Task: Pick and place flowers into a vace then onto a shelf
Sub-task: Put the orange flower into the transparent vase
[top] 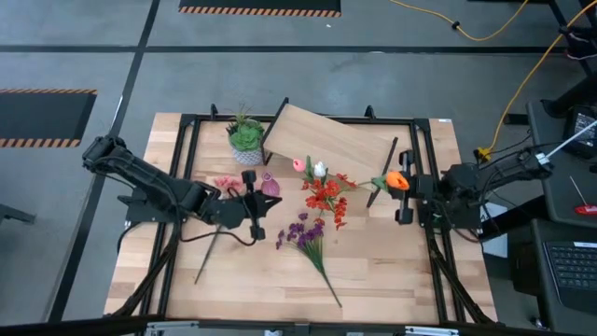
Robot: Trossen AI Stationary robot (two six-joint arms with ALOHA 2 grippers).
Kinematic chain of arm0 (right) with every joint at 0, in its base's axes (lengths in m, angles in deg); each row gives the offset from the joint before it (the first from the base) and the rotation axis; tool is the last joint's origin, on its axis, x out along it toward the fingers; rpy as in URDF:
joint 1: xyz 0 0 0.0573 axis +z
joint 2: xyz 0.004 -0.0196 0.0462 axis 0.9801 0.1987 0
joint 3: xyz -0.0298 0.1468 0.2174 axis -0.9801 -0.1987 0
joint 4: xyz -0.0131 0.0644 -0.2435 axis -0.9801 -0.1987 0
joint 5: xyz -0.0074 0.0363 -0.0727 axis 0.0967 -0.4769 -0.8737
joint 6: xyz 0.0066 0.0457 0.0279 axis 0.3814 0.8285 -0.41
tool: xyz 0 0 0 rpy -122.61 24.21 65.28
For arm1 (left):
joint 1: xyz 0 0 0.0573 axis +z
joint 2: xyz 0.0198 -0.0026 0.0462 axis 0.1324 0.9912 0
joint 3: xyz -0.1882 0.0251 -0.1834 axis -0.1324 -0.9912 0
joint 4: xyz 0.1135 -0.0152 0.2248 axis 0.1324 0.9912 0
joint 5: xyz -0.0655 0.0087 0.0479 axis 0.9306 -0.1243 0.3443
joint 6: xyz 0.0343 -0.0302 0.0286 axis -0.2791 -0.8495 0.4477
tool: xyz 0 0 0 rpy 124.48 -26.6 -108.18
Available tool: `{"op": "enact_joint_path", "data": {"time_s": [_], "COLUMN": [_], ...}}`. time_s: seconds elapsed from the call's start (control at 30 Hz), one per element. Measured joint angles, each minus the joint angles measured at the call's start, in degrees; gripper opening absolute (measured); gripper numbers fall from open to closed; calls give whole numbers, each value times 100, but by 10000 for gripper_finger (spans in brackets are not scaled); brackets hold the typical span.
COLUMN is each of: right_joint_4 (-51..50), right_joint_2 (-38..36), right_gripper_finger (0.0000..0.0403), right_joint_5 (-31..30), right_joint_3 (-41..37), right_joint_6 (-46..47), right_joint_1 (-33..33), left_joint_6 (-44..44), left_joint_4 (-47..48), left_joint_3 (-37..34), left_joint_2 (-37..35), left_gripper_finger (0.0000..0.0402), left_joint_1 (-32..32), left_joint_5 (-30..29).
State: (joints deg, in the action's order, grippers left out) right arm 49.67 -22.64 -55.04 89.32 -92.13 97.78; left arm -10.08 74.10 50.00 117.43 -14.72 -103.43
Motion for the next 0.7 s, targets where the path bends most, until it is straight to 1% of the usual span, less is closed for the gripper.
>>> {"op": "enact_joint_path", "data": {"time_s": [0.03, 0.17, 0.27, 0.43, 0.7], "right_joint_4": [0, 22, 149, 628, 1110], "right_joint_2": [2, 86, 246, 536, 1031], "right_gripper_finger": [0, 0, 0, 0, 0], "right_joint_5": [134, 1080, 1233, 2014, 2378], "right_joint_3": [0, 0, 0, 0, 0], "right_joint_6": [74, 341, 568, 715, 827], "right_joint_1": [-126, -581, -901, -1260, -1557], "left_joint_6": [0, 0, 2, -4, -103], "left_joint_4": [-2, -2, -2, -4, -4], "left_joint_3": [0, 0, 0, 0, 0], "left_joint_2": [0, 0, 0, 0, 2], "left_gripper_finger": [2, 3, 2, 3, 3], "left_joint_1": [39, 116, 114, 114, 105], "left_joint_5": [0, 1, 2, 2, 2]}}
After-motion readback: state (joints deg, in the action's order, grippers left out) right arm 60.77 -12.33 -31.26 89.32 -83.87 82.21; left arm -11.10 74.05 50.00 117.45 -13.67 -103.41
